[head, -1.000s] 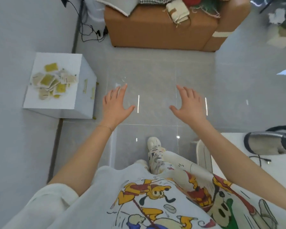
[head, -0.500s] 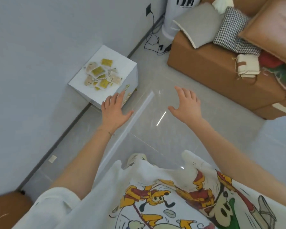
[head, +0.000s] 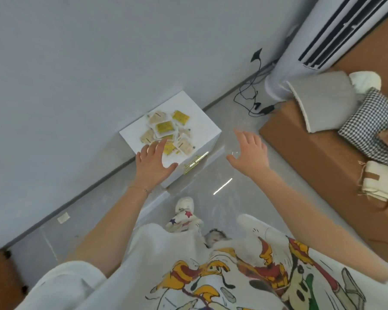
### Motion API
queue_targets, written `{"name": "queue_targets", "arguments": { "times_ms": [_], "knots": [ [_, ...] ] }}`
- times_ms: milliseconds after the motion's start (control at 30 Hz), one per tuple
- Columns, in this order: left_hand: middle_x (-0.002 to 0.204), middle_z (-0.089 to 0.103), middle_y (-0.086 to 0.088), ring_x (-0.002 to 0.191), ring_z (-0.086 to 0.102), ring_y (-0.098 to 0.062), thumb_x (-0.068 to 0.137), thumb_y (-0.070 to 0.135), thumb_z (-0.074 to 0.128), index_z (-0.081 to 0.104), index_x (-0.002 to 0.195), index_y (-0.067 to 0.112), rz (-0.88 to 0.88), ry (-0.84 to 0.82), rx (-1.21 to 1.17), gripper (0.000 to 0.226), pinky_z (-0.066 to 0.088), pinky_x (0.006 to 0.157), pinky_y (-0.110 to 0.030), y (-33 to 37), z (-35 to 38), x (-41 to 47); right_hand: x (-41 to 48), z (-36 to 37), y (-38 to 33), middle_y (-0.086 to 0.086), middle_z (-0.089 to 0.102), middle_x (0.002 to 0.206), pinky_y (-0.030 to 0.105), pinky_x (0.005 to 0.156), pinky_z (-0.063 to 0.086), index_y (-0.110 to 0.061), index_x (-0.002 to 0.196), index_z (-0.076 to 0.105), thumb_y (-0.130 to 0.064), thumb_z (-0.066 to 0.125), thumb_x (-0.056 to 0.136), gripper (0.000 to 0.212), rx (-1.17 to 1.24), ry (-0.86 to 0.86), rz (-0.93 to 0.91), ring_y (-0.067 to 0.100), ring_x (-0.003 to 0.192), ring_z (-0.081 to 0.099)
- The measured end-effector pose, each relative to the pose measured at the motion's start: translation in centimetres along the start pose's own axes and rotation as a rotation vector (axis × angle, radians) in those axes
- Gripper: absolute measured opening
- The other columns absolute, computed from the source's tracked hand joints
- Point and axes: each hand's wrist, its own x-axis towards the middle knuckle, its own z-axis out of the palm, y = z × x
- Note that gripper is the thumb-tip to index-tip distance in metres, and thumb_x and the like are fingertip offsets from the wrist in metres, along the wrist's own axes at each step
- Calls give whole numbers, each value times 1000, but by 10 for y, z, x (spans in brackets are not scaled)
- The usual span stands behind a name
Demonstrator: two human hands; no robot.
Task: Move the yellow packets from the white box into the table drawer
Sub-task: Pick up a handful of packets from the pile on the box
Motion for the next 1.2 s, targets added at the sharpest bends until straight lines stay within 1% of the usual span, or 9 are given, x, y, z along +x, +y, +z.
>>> {"name": "queue_targets", "arguments": {
  "times_ms": [267, 500, 633, 767, 900, 967, 1033, 1133, 1200],
  "knots": [
    [156, 29, -4, 143, 24, -32, 85, 54, 60, 18, 153, 27, -222, 1, -116, 84, 20, 115, -49, -25, -9, 71, 118, -5, -35, 6, 29, 152, 44, 111, 25, -25, 151, 17, -43, 59, 87, 79, -34, -89, -122, 28, 141, 21],
    [157, 27, -2, 143, 22, -30, 84, 54, 61, 16, 153, 28, -506, 41, -247, 86, 19, 116, -49, -43, 13, 103, 215, 33, -53, 6, 27, 153, 45, 109, 30, -28, 152, 14, -46, 57, 88, 79, -99, -280, -247, 28, 141, 20],
    [156, 29, 0, 143, 23, -29, 81, 57, 65, 19, 152, 28, -724, 123, -493, 90, 23, 115, -49, -59, 45, 134, 258, 81, -54, 5, 20, 156, 44, 108, 29, -30, 152, 9, -48, 54, 89, 79, -155, -400, -196, 28, 142, 18],
    [156, 29, -2, 144, 24, -28, 81, 49, 71, 21, 152, 25, -958, 190, -768, 90, 21, 117, -46, -81, 105, 186, 305, 155, -58, 6, 17, 157, 45, 105, 32, -30, 152, 9, -50, 56, 89, 81, -94, -477, -93, 29, 141, 21],
    [153, 36, -3, 143, 29, -23, 78, 41, 78, 26, 151, 22, -960, 281, -926, 91, 24, 117, -45, -109, 164, 244, 369, 234, -61, 7, 14, 159, 50, 109, 30, -30, 152, 9, -48, 62, 86, 87, 47, -431, -104, 30, 144, 17],
    [152, 38, -3, 141, 33, -22, 71, 49, 80, 29, 149, 20, -902, 299, -928, 98, 28, 115, -49, -124, 190, 266, 394, 268, -60, 7, 10, 160, 53, 110, 26, -30, 153, 8, -50, 64, 85, 90, 93, -402, -124, 30, 146, 12],
    [151, 40, -2, 140, 34, -22, 62, 64, 73, 31, 149, 20, -833, 291, -889, 106, 30, 114, -51, -135, 209, 282, 411, 296, -58, 8, 8, 161, 54, 112, 22, -29, 153, 7, -54, 64, 82, 95, 129, -397, -138, 30, 147, 9],
    [151, 38, -5, 142, 30, -25, 60, 69, 65, 28, 149, 17, -711, 262, -738, 110, 22, 117, -51, -144, 224, 300, 411, 325, -54, 13, 7, 161, 51, 118, 12, -25, 154, 11, -70, 58, 75, 102, 75, -423, -204, 32, 148, 5],
    [156, 29, -6, 146, 20, -24, 62, 67, 64, 21, 151, 17, -634, 225, -669, 111, 12, 119, -46, -146, 226, 312, 398, 336, -49, 15, 13, 159, 54, 115, 15, -20, 152, 21, -76, 46, 71, 102, 51, -385, -261, 37, 147, 9]
  ]
}}
